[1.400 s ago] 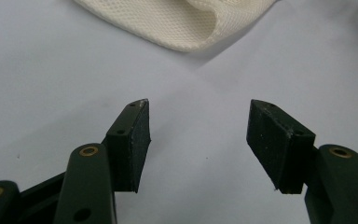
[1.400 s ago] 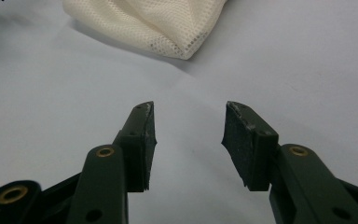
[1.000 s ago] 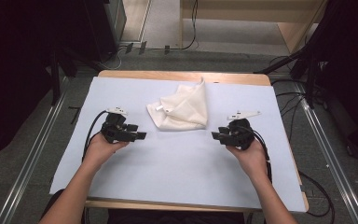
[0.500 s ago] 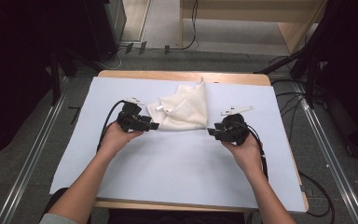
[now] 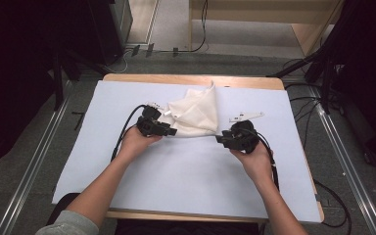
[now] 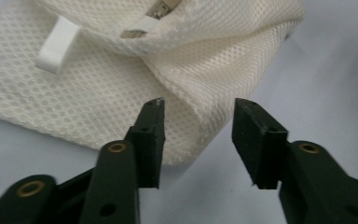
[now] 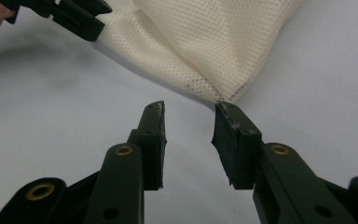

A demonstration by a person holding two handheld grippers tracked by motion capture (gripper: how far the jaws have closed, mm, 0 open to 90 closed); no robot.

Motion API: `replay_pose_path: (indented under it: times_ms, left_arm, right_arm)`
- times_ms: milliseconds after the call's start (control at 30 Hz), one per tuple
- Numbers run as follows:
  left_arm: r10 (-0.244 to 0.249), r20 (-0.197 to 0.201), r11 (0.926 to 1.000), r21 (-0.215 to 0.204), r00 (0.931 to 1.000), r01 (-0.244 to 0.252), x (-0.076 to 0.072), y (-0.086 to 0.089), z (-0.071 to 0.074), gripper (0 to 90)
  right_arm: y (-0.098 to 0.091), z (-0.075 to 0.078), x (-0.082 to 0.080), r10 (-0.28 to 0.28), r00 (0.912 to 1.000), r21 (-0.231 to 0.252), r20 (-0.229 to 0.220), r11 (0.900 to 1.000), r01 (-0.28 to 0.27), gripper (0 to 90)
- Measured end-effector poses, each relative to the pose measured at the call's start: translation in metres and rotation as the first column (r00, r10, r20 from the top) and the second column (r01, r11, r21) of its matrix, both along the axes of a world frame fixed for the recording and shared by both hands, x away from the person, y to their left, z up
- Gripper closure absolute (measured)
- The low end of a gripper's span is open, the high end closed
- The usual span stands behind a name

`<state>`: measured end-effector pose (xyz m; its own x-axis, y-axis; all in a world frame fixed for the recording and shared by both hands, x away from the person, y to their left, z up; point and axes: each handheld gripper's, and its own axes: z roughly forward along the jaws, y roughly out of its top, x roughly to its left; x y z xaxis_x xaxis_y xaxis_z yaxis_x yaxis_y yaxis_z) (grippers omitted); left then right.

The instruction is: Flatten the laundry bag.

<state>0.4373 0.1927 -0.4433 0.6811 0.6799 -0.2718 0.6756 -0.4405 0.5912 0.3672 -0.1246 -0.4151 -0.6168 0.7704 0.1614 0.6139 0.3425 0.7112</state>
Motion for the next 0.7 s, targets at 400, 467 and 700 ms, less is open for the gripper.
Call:
replay_pose_path:
  times_ms: [400,467,700]
  left_arm:
    - [-0.072,-0.044,0.9973,0.013,0.9964,0.072,-0.001,0.000,-0.006,87.9]
    - [-0.077,-0.050,0.9970,0.008,0.9958,0.077,-0.005,0.003,-0.002,87.9]
    - [-0.083,-0.051,0.9965,-0.003,0.9952,0.083,-0.026,0.014,0.004,87.6]
  right_arm:
    - [0.026,0.005,0.013,0.035,0.9993,0.009,0.009,0.9993,-0.035,65.4]
    - [0.033,0.005,0.015,0.046,0.9989,0.001,0.005,0.9989,-0.046,65.0]
    - [0.054,0.003,0.020,0.090,0.9959,-0.015,0.007,0.9958,-0.090,63.4]
